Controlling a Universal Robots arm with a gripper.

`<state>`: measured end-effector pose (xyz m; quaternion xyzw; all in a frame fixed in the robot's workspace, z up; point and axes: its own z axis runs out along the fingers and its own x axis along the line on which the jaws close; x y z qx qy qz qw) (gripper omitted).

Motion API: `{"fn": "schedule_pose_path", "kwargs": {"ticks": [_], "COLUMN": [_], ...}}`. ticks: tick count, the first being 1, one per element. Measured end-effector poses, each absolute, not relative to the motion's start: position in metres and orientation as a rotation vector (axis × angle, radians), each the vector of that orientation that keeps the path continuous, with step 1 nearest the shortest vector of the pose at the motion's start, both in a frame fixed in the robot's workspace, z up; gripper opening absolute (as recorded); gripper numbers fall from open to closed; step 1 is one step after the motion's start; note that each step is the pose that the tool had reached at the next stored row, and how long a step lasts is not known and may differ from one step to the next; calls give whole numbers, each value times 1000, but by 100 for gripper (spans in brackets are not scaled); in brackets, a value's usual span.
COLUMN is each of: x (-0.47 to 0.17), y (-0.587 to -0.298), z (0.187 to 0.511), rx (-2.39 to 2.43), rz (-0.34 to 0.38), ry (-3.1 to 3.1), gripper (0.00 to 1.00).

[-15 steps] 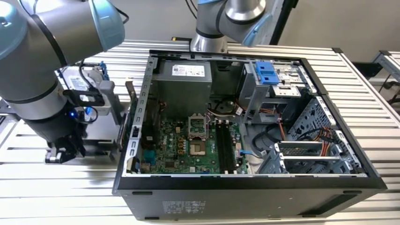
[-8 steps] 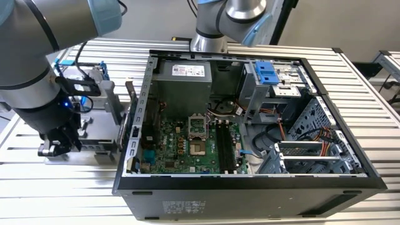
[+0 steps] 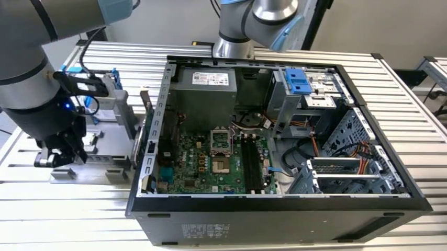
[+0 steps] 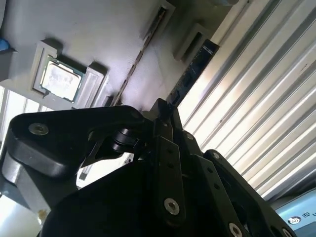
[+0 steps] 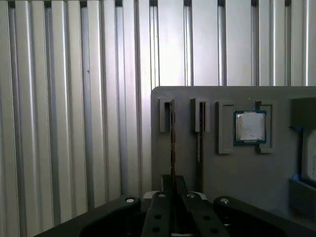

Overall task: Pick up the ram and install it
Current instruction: 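Pick up the ram and move it above insertion slot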

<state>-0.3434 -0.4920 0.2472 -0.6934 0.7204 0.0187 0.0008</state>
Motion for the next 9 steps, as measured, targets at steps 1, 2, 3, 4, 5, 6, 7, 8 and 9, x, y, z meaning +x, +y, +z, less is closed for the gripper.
{"fn": "schedule_pose_path", "kwargs": {"ticks": [1, 2, 3, 4, 5, 6, 7, 8, 9], "x": [-343, -343, -343, -343, -343, -343, -343, -343, -343], "y": [-492, -492, -492, -492, -492, -492, -492, -492, -492], "z": [251, 256, 260, 264, 269, 273, 277, 281, 286], "rx": [-2177, -2177, -2177, -2177, -2177, -2177, -2177, -2177, -2177], "rz": [59, 59, 59, 59, 59, 59, 59, 59, 59], "ry": [2262, 2262, 2262, 2262, 2262, 2262, 2262, 2262, 2262], "gripper": [0, 0, 0, 0, 0, 0, 0, 0, 0]}}
